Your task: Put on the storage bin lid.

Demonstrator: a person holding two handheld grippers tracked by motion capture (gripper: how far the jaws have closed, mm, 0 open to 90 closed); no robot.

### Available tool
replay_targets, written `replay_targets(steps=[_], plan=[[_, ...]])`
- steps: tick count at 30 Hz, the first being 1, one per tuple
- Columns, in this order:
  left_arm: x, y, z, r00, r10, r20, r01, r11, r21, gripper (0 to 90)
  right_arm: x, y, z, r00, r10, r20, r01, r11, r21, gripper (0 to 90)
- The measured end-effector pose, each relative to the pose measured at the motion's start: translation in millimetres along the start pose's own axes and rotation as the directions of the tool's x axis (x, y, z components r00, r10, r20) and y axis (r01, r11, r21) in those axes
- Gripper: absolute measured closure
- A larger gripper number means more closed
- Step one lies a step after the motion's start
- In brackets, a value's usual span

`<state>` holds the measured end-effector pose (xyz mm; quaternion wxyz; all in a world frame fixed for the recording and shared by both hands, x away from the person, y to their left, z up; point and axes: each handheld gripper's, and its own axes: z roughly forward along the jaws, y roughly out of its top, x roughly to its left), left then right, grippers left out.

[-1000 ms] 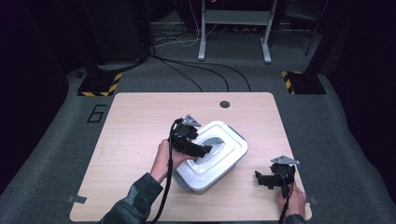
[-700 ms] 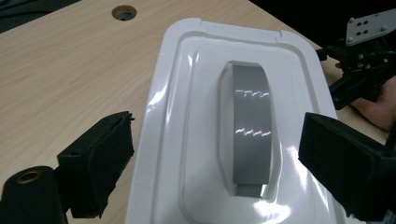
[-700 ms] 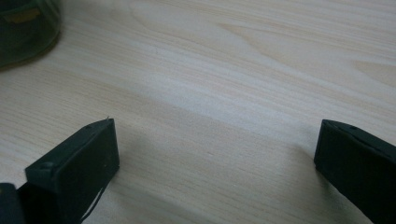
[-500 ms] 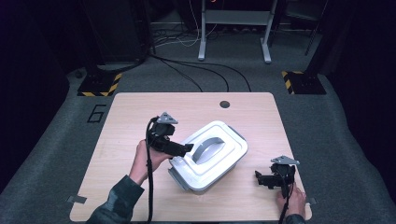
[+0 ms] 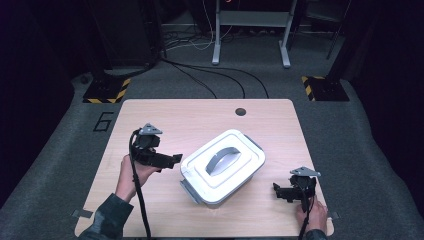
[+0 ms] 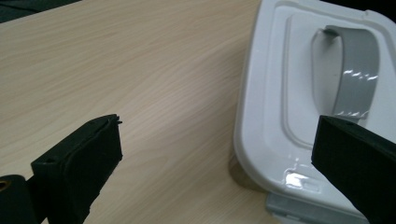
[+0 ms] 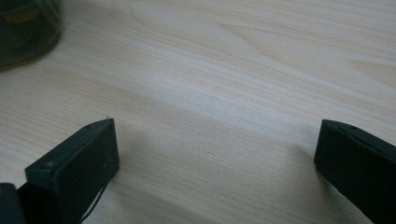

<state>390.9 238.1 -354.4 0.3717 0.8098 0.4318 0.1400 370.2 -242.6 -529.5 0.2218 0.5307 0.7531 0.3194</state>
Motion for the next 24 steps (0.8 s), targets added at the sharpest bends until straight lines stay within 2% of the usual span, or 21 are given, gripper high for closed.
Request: replay_targets(steps=[5, 6, 10, 15, 21, 24], plan=[[17.3, -18.0, -0.8, 0.9984, -0.048, -0.03, 0.049, 0.9987, 0.012, 0.3, 0.1, 0.0, 0.0, 1.0, 0.002, 0.001, -0.002, 1.0, 0.0, 0.0], [19.4, -22.4, 0.3, 0.9963, -0.077, -0.038, 0.077, 0.997, -0.004, 0.2, 0.2, 0.0, 0.1, 1.0, 0.003, 0.001, -0.003, 1.0, -0.001, 0.0], [30.2, -37.1, 2.0, 0.9894, -0.134, -0.057, 0.134, 0.991, -0.004, 0.2, 0.3, 0.1, 0.2, 1.0, 0.004, 0.002, -0.004, 1.0, -0.002, 0.0], [48.5, -58.7, 5.1, 0.9819, -0.172, -0.079, 0.174, 0.9847, 0.012, 0.2, 0.1, 0.0, 0.1, 1.0, 0.002, 0.003, -0.002, 1.0, -0.001, 0.0], [66.2, -86.6, 14.1, 0.9704, -0.225, -0.086, 0.23, 0.9723, 0.043, 0.2, 0.2, 0.1, 0.2, 1.0, 0.004, 0.002, -0.004, 1.0, -0.002, 0.0], [71.8, -100.9, 19.4, 0.9597, -0.267, -0.089, 0.272, 0.9609, 0.053, 0.2, 0.0, 0.0, 0.1, 1.0, 0.0, 0.002, 0.0, 1.0, -0.001, 0.0]])
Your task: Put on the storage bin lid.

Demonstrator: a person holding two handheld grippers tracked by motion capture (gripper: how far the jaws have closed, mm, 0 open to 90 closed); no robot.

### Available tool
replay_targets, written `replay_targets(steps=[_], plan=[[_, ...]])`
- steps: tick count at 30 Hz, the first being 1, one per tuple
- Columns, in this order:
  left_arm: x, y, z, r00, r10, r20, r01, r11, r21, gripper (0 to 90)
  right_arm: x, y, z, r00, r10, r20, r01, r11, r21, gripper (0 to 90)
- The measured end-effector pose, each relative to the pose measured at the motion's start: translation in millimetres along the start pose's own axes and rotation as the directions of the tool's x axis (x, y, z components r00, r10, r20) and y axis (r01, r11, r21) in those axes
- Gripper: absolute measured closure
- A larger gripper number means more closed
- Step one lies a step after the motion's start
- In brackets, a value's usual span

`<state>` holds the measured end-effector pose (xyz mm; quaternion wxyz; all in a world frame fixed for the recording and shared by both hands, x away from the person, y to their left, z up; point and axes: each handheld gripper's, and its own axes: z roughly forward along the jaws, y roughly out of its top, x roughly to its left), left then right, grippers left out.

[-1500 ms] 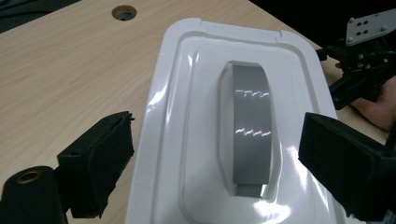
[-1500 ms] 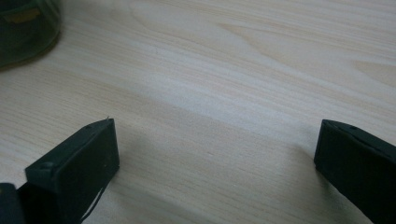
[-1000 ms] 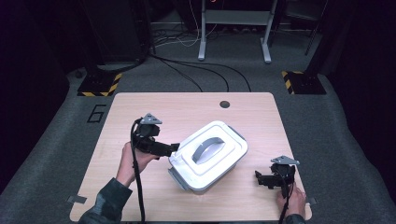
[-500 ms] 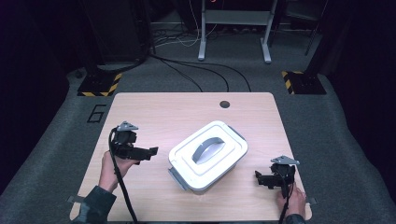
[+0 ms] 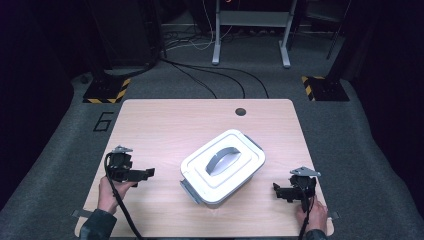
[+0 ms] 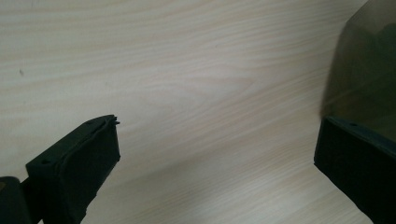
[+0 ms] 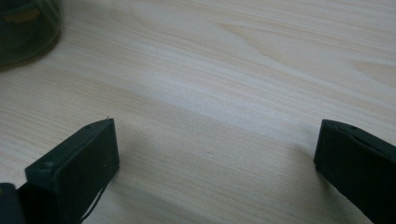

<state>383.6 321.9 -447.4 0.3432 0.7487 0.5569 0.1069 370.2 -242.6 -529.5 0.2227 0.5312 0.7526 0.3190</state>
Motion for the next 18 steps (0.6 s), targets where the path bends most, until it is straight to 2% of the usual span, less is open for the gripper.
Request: replay_targets(steps=[4, 11, 15, 18], plan=[[13.7, -18.6, 9.2, 0.9992, -0.04, -0.01, 0.04, 0.999, 0.018, 0.2, -0.1, 0.0, -0.1, 1.0, -0.001, -0.002, 0.001, 1.0, 0.001, 0.0], [29.3, -44.7, 20.7, 0.993, -0.112, -0.036, 0.112, 0.9937, -0.001, 0.1, 0.2, 0.1, 0.0, 1.0, 0.003, -0.001, -0.003, 1.0, 0.0, 0.0], [35.1, -57.6, 25.8, 0.9904, -0.108, -0.087, 0.107, 0.9941, -0.019, 0.0, 0.0, 0.0, -0.1, 1.0, -0.001, -0.002, 0.001, 1.0, 0.001, 0.0], [37.0, -65.5, 28.2, 0.9885, -0.078, -0.13, 0.075, 0.9967, -0.032, 0.0, 0.0, 0.0, -0.1, 1.0, 0.0, -0.003, 0.0, 1.0, 0.001, 0.0]])
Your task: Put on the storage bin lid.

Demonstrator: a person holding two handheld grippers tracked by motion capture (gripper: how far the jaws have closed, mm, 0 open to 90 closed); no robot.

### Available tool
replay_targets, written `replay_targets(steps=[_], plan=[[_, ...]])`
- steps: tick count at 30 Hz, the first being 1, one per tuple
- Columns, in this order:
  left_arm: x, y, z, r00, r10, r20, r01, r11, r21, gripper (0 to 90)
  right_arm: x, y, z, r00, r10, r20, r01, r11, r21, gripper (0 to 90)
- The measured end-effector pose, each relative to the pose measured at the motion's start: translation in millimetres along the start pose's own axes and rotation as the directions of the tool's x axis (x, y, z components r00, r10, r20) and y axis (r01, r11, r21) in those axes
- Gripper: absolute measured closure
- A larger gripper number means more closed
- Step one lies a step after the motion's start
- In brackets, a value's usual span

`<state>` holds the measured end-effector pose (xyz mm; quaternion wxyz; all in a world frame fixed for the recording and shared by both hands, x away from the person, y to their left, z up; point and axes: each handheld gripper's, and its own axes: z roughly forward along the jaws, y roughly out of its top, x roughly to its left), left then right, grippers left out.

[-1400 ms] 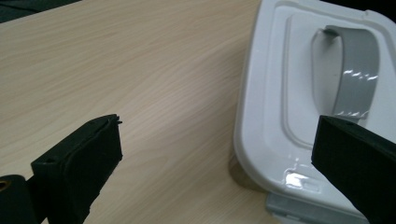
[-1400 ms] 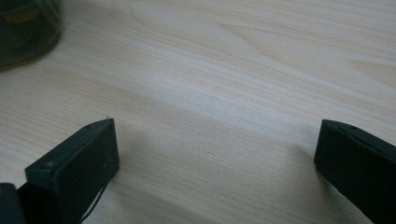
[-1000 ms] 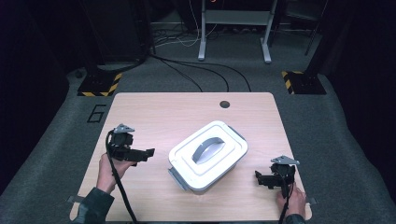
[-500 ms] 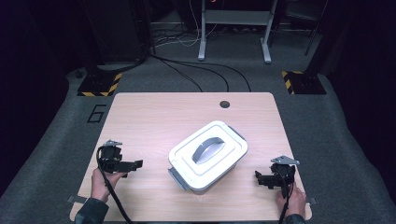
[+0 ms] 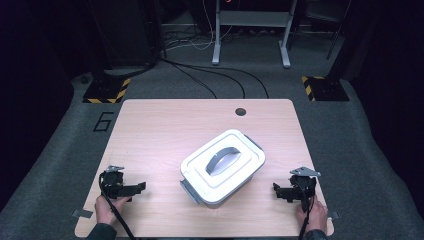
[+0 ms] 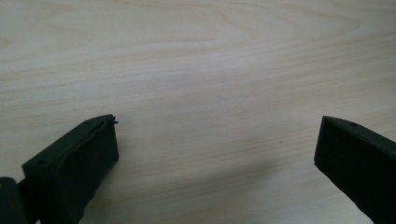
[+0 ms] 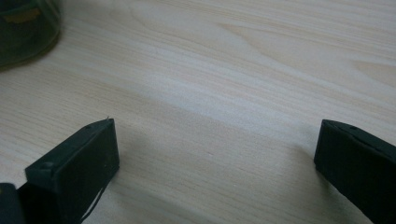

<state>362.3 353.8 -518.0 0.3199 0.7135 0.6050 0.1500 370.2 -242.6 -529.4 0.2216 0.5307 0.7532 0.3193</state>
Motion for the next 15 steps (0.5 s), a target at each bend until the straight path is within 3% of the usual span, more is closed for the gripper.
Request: replay_targets(steps=[4, 7, 8, 15], plan=[[-3.7, -7.4, 1.9, 0.9967, 0.07, -0.041, -0.072, 0.9968, -0.034, 0.0, 0.0, 0.0, 0.0, 1.0, 0.0, 0.0, 0.0, 1.0, 0.0, 0.0], [-8.0, -16.0, 4.7, 0.9871, 0.135, -0.087, -0.141, 0.9871, -0.075, 0.0, 0.4, 0.1, 0.0, 1.0, 0.005, 0.001, -0.005, 1.0, 0.0, 0.0], [-9.0, -18.3, 5.7, 0.9856, 0.14, -0.095, -0.149, 0.9843, -0.094, 0.0, 0.1, 0.0, -0.1, 1.0, 0.001, 0.0, -0.001, 1.0, 0.002, 0.0], [-10.6, -17.8, 5.9, 0.9851, 0.138, -0.102, -0.148, 0.9849, -0.09, 0.0, 0.0, -0.1, 0.0, 1.0, -0.001, -0.001, 0.001, 1.0, 0.001, 0.0]])
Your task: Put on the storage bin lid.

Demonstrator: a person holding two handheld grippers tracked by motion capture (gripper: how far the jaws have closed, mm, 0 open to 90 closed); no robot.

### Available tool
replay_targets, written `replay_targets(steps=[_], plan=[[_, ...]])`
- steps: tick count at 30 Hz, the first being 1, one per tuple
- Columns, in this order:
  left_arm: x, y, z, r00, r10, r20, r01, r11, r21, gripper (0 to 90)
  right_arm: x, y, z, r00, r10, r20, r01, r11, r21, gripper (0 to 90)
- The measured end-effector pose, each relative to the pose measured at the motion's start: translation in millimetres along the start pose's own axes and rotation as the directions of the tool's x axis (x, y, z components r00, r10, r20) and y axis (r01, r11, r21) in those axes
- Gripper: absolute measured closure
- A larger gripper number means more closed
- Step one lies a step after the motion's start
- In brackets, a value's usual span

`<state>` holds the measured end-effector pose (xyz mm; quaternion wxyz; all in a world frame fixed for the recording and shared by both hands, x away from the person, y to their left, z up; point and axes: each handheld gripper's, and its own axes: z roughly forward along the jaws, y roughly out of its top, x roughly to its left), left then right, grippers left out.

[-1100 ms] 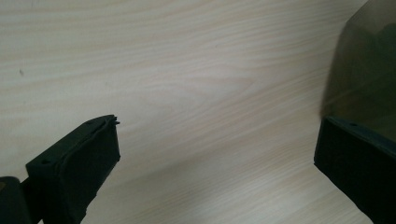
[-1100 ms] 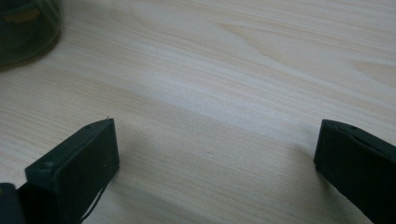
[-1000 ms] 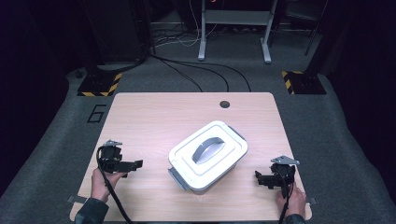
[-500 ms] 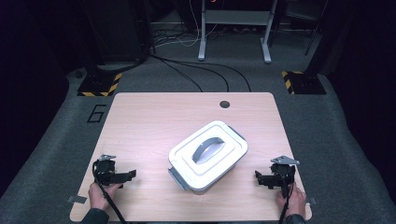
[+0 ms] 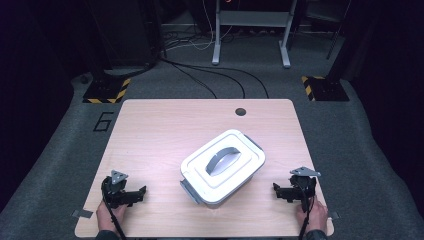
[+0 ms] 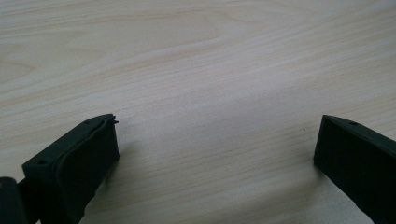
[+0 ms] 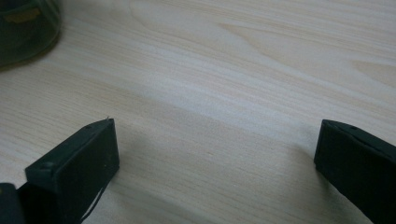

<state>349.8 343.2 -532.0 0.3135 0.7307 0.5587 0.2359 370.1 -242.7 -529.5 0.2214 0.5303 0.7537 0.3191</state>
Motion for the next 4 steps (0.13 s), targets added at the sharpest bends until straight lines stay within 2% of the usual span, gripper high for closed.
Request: replay_targets(steps=[2, 4], plan=[[-1.6, 0.4, 0.5, 1.0, -0.006, 0.003, 0.006, 1.0, 0.001, 0.0, 0.0, 0.0, 0.0, 1.0, 0.0, 0.0, 0.0, 1.0, -0.001, 0.0], [-2.5, 1.1, 1.9, 1.0, 0.005, 0.008, -0.005, 1.0, -0.005, 0.0, 0.4, 0.1, 0.2, 1.0, 0.006, 0.004, -0.006, 1.0, -0.002, 0.0]])
